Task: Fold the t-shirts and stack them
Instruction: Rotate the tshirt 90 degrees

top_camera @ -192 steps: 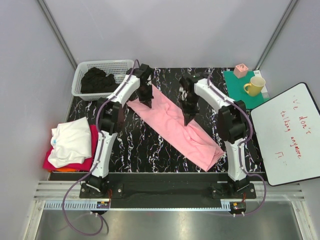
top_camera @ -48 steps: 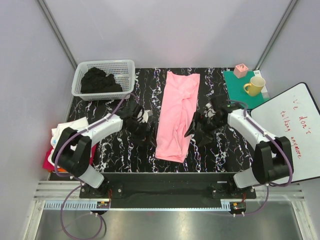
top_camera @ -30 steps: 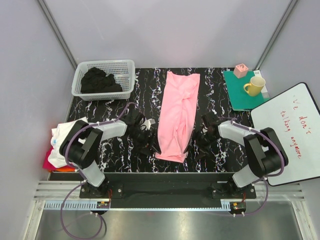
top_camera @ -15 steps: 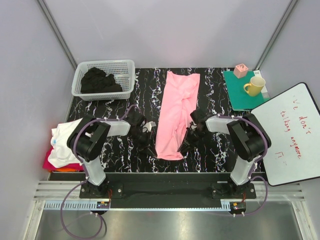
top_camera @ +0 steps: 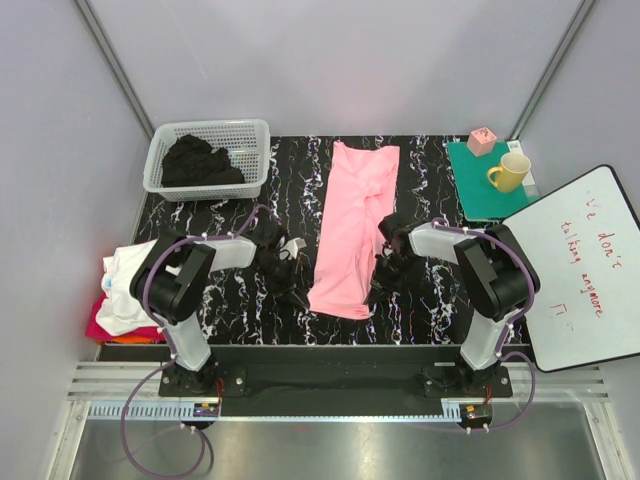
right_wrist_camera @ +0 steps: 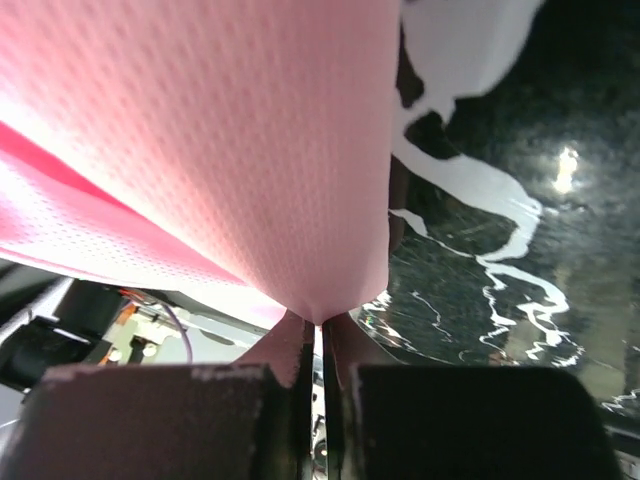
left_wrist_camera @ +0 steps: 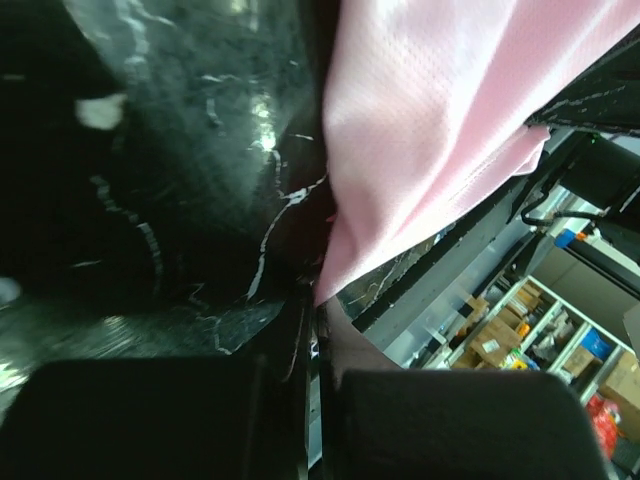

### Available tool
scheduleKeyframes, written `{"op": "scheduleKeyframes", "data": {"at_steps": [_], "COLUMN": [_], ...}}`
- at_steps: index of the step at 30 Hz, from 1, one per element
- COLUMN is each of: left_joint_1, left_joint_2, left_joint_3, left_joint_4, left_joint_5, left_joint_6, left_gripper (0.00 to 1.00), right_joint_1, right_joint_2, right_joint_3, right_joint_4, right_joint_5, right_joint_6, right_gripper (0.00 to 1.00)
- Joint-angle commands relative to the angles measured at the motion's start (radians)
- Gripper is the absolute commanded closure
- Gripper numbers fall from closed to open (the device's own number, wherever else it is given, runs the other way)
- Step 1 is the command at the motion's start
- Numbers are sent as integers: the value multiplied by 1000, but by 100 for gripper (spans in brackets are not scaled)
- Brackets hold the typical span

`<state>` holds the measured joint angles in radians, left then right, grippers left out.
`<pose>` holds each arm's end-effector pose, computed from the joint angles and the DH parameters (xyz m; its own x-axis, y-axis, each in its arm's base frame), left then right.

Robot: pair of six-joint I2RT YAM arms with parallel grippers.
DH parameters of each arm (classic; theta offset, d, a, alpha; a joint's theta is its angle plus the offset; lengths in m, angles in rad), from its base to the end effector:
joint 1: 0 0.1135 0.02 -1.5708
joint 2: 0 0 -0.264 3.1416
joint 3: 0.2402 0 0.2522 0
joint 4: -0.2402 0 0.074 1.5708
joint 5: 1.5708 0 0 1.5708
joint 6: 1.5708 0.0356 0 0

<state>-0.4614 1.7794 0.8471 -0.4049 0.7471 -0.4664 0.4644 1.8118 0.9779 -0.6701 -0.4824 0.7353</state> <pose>0.2507 -0.1517 0.1134 -0.9883 0.1229 0.0905 0.0258 0.7190 -0.6945 0.2600 0.1487 0.1235 -0.9463 0.1906 0.2610 0.2836 0.8769 0.3880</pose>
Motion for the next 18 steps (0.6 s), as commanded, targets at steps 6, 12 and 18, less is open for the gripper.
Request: {"op": "scheduleKeyframes", "data": {"at_steps": [6,12,18], "left_joint_1": [61,61,60], "left_joint_2": [-52,-51,-46], "left_joint_3": [-40,-51,-25], "left_joint_4": [-86,-100,-110], "left_joint_5": [-84,-51,-43], "left_joint_6": [109,117,121], "left_gripper": [100,100,43], "right_joint_1": [6,6,6], "right_joint_2": [12,38,49], "right_joint_3": [33,62,87], "right_joint_4": [-177,-214,-212], "right_joint_5": [183,220,189], "right_joint_6": [-82,-108,-125], "right_gripper": [100,100,69]}}
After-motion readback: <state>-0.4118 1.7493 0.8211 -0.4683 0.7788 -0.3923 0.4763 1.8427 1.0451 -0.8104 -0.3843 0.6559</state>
